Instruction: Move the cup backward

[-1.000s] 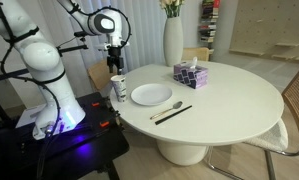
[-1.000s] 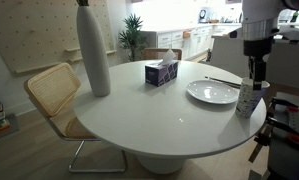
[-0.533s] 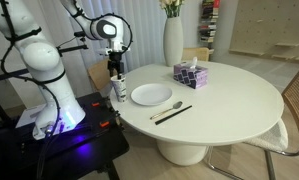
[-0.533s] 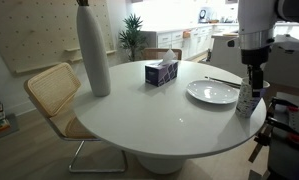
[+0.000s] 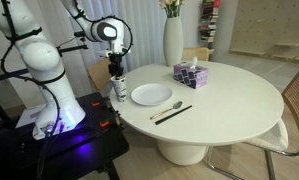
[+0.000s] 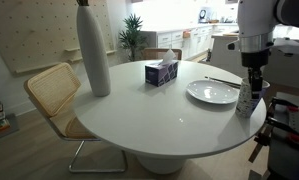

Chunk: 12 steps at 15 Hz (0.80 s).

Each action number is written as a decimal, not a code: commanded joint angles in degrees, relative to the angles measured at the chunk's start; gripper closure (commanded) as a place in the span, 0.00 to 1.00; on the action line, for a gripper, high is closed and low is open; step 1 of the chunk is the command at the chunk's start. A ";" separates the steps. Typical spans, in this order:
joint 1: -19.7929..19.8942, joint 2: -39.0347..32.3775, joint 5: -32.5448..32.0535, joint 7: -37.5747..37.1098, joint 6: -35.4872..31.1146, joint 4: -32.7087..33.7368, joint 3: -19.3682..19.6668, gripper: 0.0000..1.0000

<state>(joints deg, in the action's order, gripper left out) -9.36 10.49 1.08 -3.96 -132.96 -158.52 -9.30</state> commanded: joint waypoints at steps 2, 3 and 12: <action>0.00 -0.07 0.16 -1.19 -1.61 -0.78 -0.15 0.88; 0.04 -0.09 0.12 -1.18 -1.51 -0.77 -0.13 0.95; 0.21 2.64 -1.71 -2.79 1.72 -0.05 -0.65 0.99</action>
<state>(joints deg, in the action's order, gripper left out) -9.37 10.59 0.98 -3.97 -132.96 -158.63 -9.29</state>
